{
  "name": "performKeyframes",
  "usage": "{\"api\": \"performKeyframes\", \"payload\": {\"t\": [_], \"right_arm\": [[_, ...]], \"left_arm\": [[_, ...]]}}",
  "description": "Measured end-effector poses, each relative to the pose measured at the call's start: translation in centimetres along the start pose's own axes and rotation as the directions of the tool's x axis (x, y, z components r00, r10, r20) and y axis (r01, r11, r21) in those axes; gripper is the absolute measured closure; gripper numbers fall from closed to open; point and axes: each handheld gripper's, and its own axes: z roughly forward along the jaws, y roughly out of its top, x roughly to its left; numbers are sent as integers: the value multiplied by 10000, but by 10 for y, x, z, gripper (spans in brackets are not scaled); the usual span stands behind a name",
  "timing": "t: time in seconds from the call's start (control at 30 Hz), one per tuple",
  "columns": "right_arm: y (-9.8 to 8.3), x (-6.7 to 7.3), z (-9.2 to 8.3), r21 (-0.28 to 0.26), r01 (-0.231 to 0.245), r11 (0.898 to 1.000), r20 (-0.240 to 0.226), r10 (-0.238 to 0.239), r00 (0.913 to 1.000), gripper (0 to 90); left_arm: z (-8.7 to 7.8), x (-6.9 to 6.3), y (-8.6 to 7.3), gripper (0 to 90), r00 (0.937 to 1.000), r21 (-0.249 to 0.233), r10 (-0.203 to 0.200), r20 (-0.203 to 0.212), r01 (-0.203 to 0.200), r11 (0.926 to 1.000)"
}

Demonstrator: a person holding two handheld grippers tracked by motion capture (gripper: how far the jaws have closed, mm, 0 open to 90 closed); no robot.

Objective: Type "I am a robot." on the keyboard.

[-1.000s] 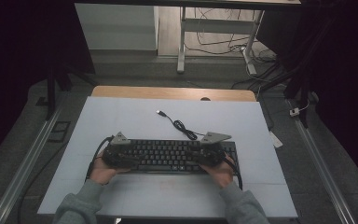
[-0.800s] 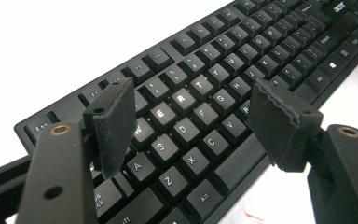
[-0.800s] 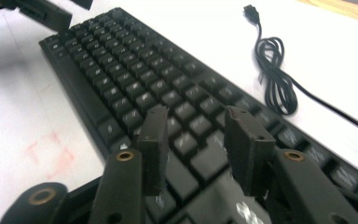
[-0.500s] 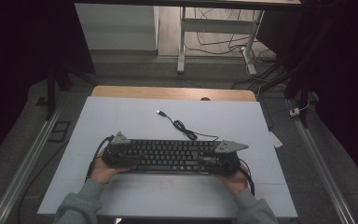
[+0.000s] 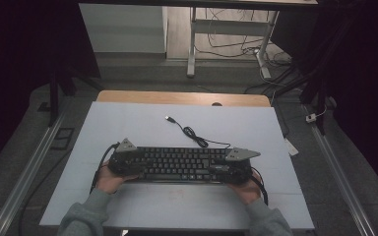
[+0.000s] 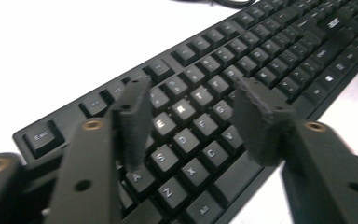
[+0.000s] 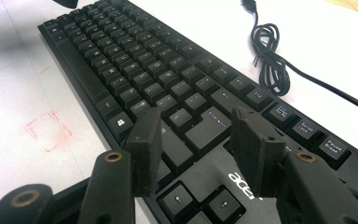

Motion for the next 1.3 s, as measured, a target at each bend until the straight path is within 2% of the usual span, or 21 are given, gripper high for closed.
{"api": "performKeyframes", "payload": {"t": [0.1,0.27,0.3,0.43,0.5,0.7,1.3], "right_arm": [[0,0,0,3,5,10000,34,-5,10000,537],[0,0,0,9,-16,10000,8,16,10000,537],[0,0,1,-3,-28,10000,7,28,10000,538],[0,0,2,133,41,9999,92,-43,9999,538],[0,1,3,116,42,9999,-20,-42,10000,538],[0,0,4,178,28,9998,19,-28,10000,538],[-1,0,5,242,58,9997,46,-59,10000,537]], "left_arm": [[0,-1,1,624,9995,-20,14,329,-13,10000],[4,-7,1,862,9985,35,233,499,-235,9997],[6,-9,2,882,9980,86,316,549,-322,9994],[16,-19,2,885,9953,421,656,705,-687,9967],[20,-23,2,885,9940,548,790,755,-833,9950],[33,-32,3,884,9906,903,1138,756,-1205,9886],[40,-35,1,883,9897,1273,1253,697,-1334,9828]]}}
